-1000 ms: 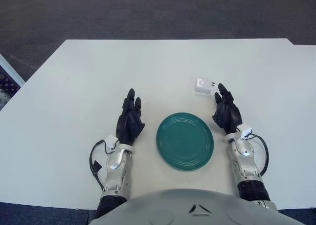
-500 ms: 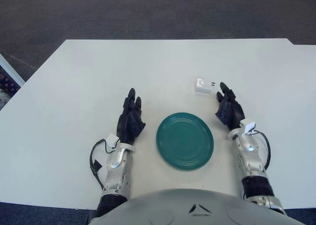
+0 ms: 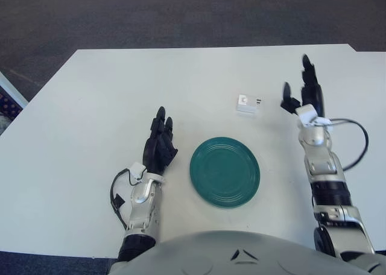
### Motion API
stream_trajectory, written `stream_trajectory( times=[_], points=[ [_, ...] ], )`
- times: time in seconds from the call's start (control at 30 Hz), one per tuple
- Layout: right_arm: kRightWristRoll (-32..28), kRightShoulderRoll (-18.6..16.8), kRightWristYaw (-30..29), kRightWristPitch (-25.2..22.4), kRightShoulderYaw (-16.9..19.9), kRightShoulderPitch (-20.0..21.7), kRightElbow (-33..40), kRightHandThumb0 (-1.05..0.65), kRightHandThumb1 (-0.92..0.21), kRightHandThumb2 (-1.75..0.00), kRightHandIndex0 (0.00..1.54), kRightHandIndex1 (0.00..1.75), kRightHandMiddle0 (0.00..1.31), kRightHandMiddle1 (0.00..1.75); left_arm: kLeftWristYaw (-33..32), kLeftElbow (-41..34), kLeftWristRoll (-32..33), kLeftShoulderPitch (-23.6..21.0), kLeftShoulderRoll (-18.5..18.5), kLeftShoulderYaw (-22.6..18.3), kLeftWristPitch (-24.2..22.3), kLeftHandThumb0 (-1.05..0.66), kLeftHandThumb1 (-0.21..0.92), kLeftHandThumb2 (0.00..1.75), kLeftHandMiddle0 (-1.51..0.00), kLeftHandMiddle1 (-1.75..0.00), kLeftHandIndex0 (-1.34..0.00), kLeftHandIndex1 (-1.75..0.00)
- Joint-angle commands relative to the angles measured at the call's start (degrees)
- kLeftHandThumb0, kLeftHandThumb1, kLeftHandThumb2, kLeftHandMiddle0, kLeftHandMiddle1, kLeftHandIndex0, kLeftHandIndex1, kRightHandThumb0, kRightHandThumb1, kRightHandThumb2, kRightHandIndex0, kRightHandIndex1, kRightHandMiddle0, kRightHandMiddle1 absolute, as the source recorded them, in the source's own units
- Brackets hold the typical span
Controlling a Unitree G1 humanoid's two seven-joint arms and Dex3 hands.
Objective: Put the charger into the plate.
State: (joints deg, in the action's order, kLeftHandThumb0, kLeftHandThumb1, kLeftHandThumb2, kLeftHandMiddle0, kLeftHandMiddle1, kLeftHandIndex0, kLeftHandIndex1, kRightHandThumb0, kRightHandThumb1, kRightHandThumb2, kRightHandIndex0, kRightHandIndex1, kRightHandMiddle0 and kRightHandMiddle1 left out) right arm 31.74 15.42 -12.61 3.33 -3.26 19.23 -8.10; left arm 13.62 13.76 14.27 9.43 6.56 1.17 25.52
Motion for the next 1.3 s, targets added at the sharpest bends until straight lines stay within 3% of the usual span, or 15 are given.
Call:
stream_trajectory(
  times=[0.0,0.2,0.53,1.27],
  points=[
    [9.07,1.02,1.16,-2.76,-8.17,4.79,-5.82,-1.02,-0.92,-0.66,0.01,0.00,0.00,0.22,0.36,5.74,0.43,3.30,1.75,-0.16,-0.33,-1.05,0.92,0.89,-0.04,0.00,0.00,-0.05],
    [15.88,2.26,1.72,-2.61,-15.71,11.81,-17.22,-1.05,-0.92,-0.68,0.00,0.00,0.00,0.15,0.24,-0.32,-0.35,5.70,1.39,2.50,-2.97,-1.05,0.92,0.90,-0.03,0.00,0.00,-0.02],
    [14.49,1.96,1.95,1.45,-19.49,19.08,-33.14,-1.05,-0.92,-0.70,0.00,0.00,0.00,0.10,-0.15,-1.41,0.54,5.87,1.44,2.67,-3.30,-1.05,0.92,0.90,-0.02,0.00,-0.01,-0.02],
    [14.52,0.08,0.33,-0.25,-24.28,24.29,-45.24,-1.05,-0.92,-0.73,0.00,0.00,0.00,0.11,2.81,4.64,3.14,3.67,2.38,0.48,2.73,-1.05,0.92,0.86,-0.03,-0.01,-0.06,-0.07]
  ],
)
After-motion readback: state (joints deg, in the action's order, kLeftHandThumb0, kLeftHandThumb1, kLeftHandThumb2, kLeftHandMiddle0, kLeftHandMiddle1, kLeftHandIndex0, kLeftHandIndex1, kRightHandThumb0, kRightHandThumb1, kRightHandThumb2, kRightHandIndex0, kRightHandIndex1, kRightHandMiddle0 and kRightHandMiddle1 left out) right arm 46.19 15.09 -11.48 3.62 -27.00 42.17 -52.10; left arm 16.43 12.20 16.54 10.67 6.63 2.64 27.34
